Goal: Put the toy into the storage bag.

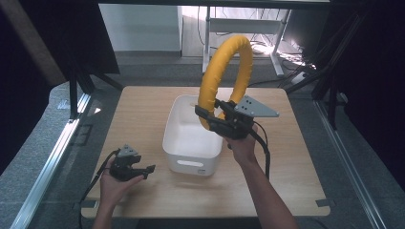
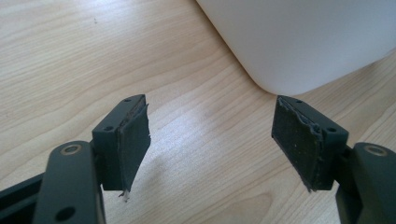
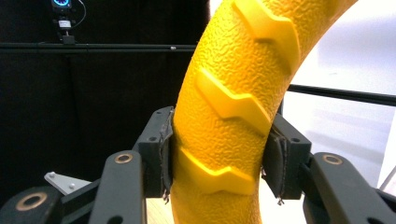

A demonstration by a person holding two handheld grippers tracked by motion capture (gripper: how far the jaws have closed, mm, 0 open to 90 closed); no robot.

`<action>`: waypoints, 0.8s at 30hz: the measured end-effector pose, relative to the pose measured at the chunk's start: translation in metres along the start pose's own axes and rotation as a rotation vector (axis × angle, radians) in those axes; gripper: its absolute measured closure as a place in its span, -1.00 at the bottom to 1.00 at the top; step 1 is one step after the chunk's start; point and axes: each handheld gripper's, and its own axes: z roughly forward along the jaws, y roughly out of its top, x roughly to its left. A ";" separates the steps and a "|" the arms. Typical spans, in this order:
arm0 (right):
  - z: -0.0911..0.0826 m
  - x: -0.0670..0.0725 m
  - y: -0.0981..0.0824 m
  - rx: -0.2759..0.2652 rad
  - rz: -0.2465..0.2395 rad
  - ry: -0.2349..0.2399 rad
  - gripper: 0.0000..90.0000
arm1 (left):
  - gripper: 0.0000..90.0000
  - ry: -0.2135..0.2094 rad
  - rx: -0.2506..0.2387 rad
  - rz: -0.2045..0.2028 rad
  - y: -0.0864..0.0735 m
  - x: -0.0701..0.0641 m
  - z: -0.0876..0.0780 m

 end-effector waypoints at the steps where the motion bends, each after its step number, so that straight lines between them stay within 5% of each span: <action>1: 0.001 0.001 0.000 0.001 0.007 0.003 0.12 | -0.38 0.000 0.002 -0.001 0.000 0.000 0.001; 7: 0.011 0.008 -0.005 0.001 0.005 0.013 0.12 | -0.39 -0.015 -0.004 -0.050 -0.003 0.004 0.002; 24: 0.032 0.030 -0.019 0.006 -0.009 0.046 0.11 | -0.39 -0.023 -0.017 -0.087 0.001 0.010 -0.004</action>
